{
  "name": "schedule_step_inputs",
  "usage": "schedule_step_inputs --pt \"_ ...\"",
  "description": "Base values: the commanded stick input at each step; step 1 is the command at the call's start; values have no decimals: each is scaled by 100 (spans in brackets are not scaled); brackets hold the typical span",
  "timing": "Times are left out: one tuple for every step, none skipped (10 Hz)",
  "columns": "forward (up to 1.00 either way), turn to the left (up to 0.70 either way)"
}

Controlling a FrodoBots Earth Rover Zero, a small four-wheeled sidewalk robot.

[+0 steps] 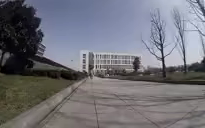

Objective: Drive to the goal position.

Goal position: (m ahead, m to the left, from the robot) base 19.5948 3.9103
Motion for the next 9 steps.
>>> schedule_step_inputs --pt "0 0" --pt "0 0" --pt "0 0" --pt "0 13" --pt "0 70" --pt "0 70" --pt "0 70" --pt "0 70" --pt "0 70"
